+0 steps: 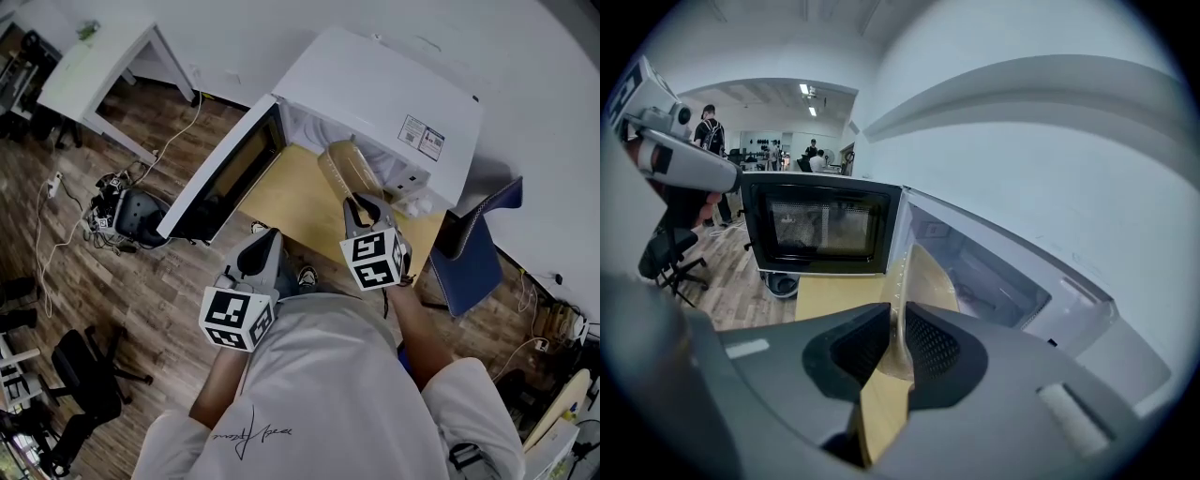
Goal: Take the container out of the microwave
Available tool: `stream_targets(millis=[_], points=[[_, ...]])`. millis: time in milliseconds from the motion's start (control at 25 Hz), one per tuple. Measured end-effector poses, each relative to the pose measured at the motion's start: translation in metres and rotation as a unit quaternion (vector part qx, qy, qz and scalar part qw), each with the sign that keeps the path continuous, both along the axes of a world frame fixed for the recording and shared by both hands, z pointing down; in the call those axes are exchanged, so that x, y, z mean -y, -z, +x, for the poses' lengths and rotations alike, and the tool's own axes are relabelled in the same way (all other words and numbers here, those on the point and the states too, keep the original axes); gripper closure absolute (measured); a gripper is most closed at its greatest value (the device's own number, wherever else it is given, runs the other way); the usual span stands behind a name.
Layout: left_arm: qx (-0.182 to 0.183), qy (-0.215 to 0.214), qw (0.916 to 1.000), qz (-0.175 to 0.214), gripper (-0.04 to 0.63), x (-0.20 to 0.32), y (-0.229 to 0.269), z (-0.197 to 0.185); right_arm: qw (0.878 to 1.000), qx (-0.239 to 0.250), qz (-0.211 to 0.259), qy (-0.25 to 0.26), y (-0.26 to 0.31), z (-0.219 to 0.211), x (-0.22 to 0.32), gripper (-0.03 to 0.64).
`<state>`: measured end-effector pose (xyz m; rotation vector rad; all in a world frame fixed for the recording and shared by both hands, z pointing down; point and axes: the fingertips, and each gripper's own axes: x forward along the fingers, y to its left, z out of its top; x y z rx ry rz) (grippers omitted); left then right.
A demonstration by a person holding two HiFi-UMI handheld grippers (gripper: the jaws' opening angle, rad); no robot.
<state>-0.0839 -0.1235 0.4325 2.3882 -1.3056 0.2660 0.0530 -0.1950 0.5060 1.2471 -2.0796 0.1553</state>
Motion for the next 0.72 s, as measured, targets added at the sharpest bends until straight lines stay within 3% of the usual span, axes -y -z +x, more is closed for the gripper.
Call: stream_targets(millis=[720], points=[[0.0,-0.005,0.9999,-0.011,0.597,-0.001,-0.007,0.001,0.998,0.059,-0.007,-0.011,0.009,0.0,-0.026,0.555]])
